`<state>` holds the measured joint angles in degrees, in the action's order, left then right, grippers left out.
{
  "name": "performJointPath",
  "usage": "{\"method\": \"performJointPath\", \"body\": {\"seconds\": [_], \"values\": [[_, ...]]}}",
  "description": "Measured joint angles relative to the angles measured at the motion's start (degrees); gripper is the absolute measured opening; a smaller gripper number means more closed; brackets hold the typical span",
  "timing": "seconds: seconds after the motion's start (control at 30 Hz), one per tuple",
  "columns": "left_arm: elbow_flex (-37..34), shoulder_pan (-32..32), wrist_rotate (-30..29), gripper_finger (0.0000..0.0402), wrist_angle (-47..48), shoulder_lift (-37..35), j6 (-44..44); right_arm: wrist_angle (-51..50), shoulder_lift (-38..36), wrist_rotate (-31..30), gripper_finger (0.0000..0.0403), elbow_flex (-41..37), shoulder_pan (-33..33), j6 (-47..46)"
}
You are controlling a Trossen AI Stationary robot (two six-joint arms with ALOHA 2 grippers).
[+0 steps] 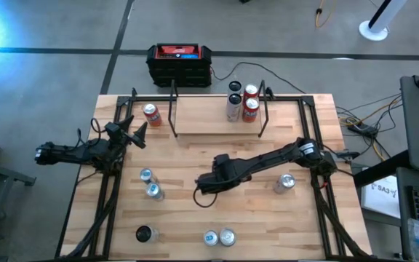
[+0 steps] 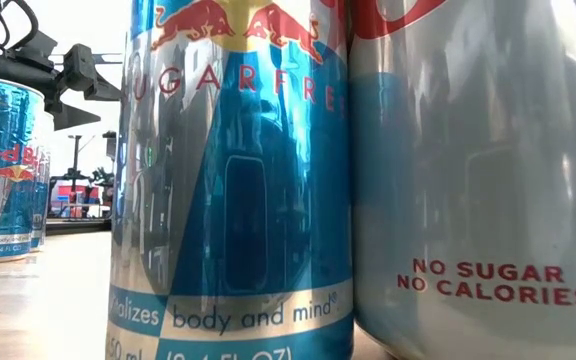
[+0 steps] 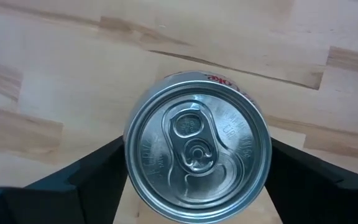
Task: Place canned beverage on shelf
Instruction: Put the top left silver soda can on the shelf
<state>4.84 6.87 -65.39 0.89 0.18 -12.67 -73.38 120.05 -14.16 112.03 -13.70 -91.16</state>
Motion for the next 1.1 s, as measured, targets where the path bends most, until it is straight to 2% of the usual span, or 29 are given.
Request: {"method": "performJointPath", "body": {"seconds": [0.13, 0.33, 0.57, 1.1], "values": [[0.0, 0.0, 0.0, 0.0368, 0.0, 0.0, 0.0, 0.7, -0.2, -1.3, 0.0284, -1.3, 0.0, -1.8], [0.0, 0.0, 0.0, 0.0368, 0.0, 0.0, 0.0, 0.8, -0.2, -1.2, 0.0284, -1.4, 0.0, -1.9], [0.0, 0.0, 0.0, 0.0368, 0.0, 0.0, 0.0, -3.9, 0.4, -2.9, 0.0284, 2.9, 0.5, -1.0], [0.0, 0.0, 0.0, 0.0368, 0.0, 0.0, 0.0, -7.8, 0.2, -1.8, 0.0293, 8.2, 9.4, 10.0]]}}
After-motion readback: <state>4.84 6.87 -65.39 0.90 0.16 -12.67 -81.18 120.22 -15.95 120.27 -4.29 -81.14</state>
